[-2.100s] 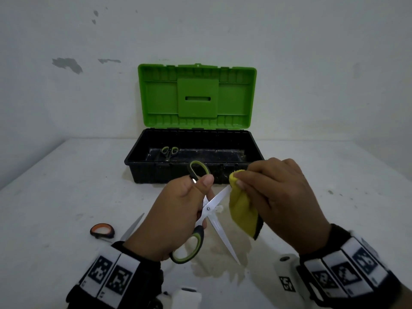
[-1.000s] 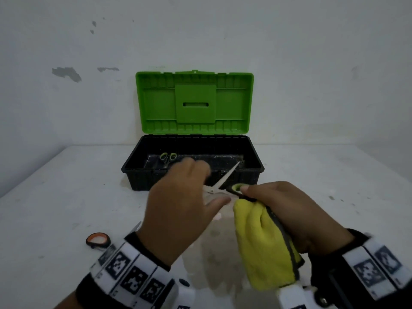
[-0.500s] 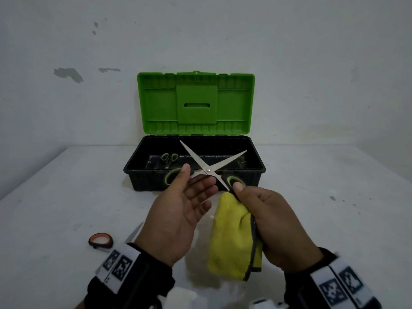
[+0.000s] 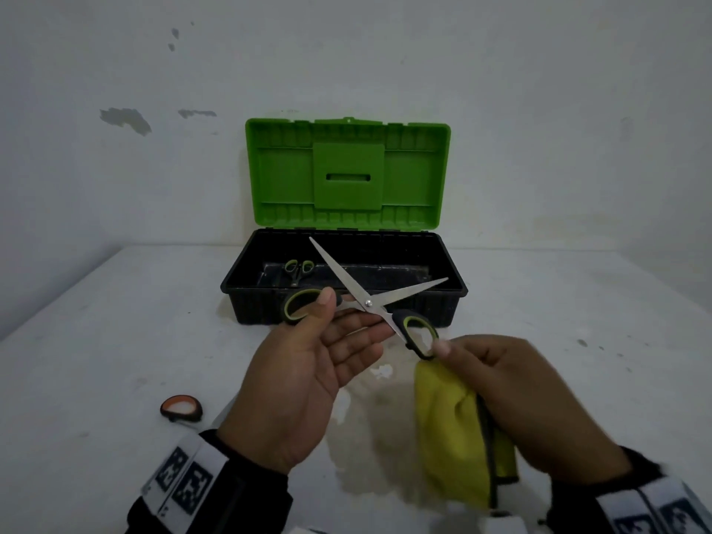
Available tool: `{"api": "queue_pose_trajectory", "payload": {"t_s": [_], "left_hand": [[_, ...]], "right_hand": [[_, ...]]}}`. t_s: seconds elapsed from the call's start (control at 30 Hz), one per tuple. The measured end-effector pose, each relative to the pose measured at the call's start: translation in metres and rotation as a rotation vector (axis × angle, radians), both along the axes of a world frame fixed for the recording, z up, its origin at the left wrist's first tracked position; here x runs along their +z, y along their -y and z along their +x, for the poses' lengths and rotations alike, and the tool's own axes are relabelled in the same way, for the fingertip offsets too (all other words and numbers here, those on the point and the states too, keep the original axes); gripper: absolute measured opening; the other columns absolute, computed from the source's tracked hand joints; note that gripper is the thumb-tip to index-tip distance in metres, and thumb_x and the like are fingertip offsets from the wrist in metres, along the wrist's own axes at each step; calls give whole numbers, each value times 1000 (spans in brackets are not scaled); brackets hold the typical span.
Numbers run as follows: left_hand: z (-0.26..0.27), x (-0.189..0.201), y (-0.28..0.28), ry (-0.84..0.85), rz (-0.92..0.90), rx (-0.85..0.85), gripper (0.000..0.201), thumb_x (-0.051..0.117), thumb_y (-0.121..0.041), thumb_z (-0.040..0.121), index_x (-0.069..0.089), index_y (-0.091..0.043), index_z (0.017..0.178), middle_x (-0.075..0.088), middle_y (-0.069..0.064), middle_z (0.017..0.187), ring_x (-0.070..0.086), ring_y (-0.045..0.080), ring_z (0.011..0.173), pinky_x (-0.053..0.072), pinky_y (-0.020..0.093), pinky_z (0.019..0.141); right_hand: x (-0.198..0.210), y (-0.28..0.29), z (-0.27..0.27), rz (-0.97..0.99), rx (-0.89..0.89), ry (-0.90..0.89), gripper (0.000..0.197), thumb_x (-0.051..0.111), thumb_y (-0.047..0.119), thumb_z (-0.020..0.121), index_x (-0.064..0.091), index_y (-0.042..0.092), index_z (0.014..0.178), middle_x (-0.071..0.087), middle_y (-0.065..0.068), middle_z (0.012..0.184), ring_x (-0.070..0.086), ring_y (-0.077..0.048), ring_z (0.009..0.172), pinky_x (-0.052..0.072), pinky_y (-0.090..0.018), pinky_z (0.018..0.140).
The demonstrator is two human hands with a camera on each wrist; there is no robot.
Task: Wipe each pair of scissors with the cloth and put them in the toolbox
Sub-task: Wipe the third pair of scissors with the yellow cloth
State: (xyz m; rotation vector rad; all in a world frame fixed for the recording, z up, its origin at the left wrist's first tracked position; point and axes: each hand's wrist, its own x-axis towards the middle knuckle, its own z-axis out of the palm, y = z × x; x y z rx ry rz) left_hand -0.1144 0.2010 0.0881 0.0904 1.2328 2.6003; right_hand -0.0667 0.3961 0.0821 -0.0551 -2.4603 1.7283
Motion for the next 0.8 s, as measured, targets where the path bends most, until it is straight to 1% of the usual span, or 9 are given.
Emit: {"api": "queue_pose_trajectory", "payload": {"t_s": [0.1,0.17,0.2,0.3,0.37,0.5,0.6,0.7,0.8], "left_hand": [[2,0,4,-36,-9,-19,50,54,-36,85,63,4,113,73,25,102,74,33,94,62,32,67],[3,1,4,-41,-1,-25,50,54,-36,84,63,4,112,73,25,101,73,34,94,62,33,69],[3,1,3,-39,9,-27,50,54,-36,84,62,3,113,73,26,102,73,34,95,62,33,70],[5,2,-2,-21,36,-30,48,55,-36,84,62,2,112,73,24,100,74,34,94,62,34,72],[4,3,-3,-11,32,-17,44,55,-37,84,65,-1,107,75,21,95,75,31,91,62,31,68],[3,2,-3,16,27,44,43,59,-37,81,66,-2,105,75,17,91,75,26,85,62,31,68],[3,0,-2,36,31,71,35,59,-35,85,67,-4,101,73,15,85,74,23,78,62,31,66],[3,-1,2,35,-1,90,32,57,-33,90,67,-5,99,74,14,83,74,23,77,61,30,63],[4,-2,5,28,-6,96,34,57,-33,88,68,-4,101,74,16,85,75,24,78,60,30,62]], "right_hand": [[18,-22,4,21,-175,-114,31,65,50,72,78,22,74,75,1,70,70,-11,63,48,-24,60],[30,-28,7,38,-218,-181,26,66,49,71,78,27,77,75,9,76,69,-5,68,47,-23,62],[34,-28,8,49,-206,-198,24,67,49,70,78,30,79,75,13,77,69,-2,71,48,-21,62],[39,-15,11,98,-110,-170,16,72,44,69,78,33,79,74,19,76,67,5,71,46,-6,54],[34,-7,9,148,-73,-147,6,76,37,74,78,34,79,73,21,75,65,8,71,43,-3,54],[21,2,4,220,-73,-130,2,76,36,78,77,35,79,71,25,78,64,10,76,44,-3,56],[15,9,3,237,-59,-115,2,75,38,78,76,37,79,69,28,81,63,11,78,44,-3,58],[18,8,5,200,-45,-110,2,76,38,78,77,37,76,72,22,78,65,7,73,45,-5,56],[31,-4,6,219,-135,-190,4,76,38,77,76,35,78,72,21,77,65,6,72,43,-5,55]]}}
